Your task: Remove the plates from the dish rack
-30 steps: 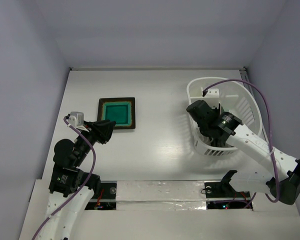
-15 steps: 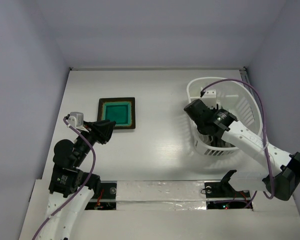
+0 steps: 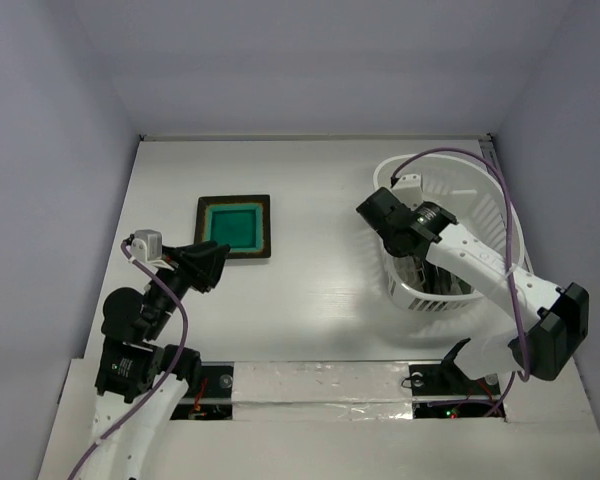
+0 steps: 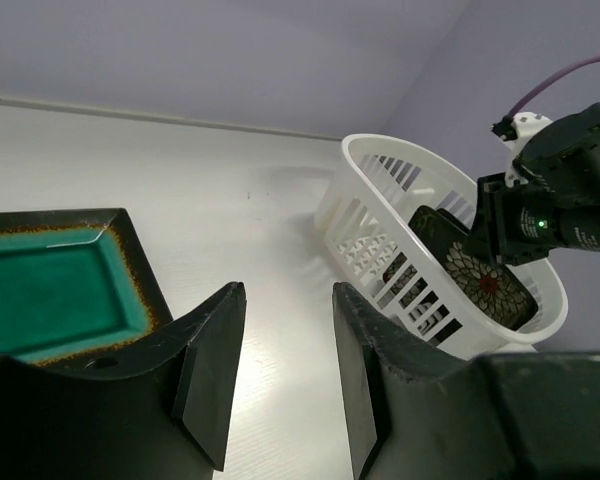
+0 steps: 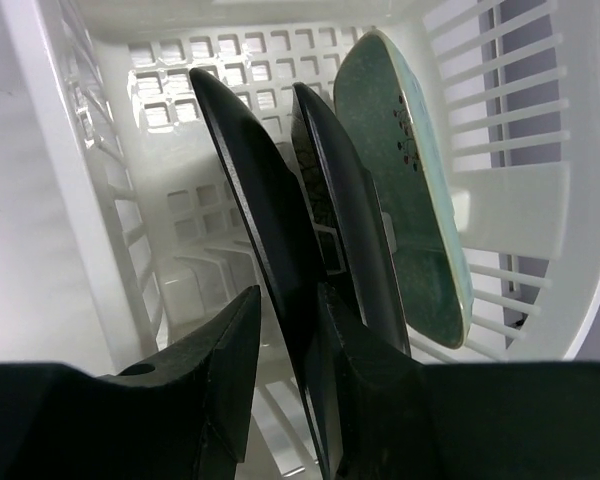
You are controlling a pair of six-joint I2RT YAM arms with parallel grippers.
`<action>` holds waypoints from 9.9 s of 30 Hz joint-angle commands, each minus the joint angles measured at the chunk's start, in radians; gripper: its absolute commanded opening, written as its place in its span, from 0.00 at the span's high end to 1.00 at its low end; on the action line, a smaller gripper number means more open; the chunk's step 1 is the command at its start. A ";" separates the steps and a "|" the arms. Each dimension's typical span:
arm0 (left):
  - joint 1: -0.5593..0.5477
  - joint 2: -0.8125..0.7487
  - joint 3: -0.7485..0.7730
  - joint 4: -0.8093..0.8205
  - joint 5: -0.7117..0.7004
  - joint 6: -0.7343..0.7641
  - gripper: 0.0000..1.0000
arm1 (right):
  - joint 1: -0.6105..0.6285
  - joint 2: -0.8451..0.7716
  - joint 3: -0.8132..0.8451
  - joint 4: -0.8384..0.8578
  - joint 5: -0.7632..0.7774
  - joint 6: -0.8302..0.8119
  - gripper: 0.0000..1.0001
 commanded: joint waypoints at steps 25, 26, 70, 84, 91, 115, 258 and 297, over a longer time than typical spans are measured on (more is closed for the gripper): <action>-0.063 -0.081 0.020 0.023 -0.041 0.011 0.62 | -0.021 0.199 0.177 -0.183 0.066 0.042 0.98; -0.063 -0.083 0.021 0.023 -0.043 0.011 0.62 | -0.021 0.202 0.186 -0.189 0.081 0.041 1.00; -0.053 -0.051 0.014 0.027 -0.040 0.005 0.61 | -0.021 -0.140 0.446 -0.063 0.207 -0.070 1.00; -0.044 -0.031 0.012 0.031 -0.037 0.002 0.61 | -0.021 -0.331 0.298 0.473 -0.256 -0.140 1.00; -0.035 -0.043 0.015 0.021 -0.057 0.002 0.62 | -0.021 -0.150 0.212 0.852 -0.522 -0.019 1.00; -0.035 -0.032 0.012 0.026 -0.052 -0.001 0.60 | 0.007 0.639 0.305 1.397 -0.936 0.420 1.00; -0.081 -0.141 0.017 0.004 -0.116 -0.001 0.63 | -0.114 0.124 0.410 -0.255 0.116 -0.081 1.00; -0.072 -0.086 0.018 -0.005 -0.132 -0.007 0.70 | 0.048 0.128 0.232 1.124 -0.709 0.118 1.00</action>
